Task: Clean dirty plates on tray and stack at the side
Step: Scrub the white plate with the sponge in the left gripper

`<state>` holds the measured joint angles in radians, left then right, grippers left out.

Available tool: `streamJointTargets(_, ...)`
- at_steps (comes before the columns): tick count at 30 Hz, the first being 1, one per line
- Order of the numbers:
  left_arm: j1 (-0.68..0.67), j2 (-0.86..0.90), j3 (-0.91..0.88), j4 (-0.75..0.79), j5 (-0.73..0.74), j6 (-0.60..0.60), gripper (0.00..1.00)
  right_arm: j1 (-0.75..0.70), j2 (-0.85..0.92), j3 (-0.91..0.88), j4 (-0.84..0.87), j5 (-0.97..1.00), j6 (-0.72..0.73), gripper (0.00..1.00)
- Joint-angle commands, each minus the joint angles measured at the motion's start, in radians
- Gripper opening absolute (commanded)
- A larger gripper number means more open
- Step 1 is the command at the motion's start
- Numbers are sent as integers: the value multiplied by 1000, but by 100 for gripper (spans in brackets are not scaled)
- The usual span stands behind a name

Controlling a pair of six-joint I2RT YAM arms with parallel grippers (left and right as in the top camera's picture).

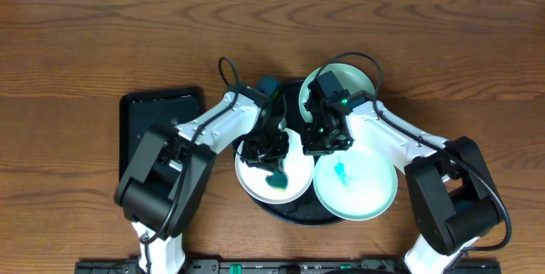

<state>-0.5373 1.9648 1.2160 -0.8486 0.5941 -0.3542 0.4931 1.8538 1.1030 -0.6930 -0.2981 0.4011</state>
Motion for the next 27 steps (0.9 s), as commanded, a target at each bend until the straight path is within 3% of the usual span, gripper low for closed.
streamJointTargets(1,-19,100,-18,93,144,-24,7,-2,-2,-13,-8,17,14,1)
streamJointTargets(4,-19,153,-18,152,209,-31,7,-2,-2,-13,-14,17,14,1)
streamJointTargets(18,-16,169,-18,321,206,-78,7,-2,-2,-13,-22,17,14,1)
streamJointTargets(27,11,163,-18,434,43,-78,7,-2,-2,-13,-26,17,14,1)
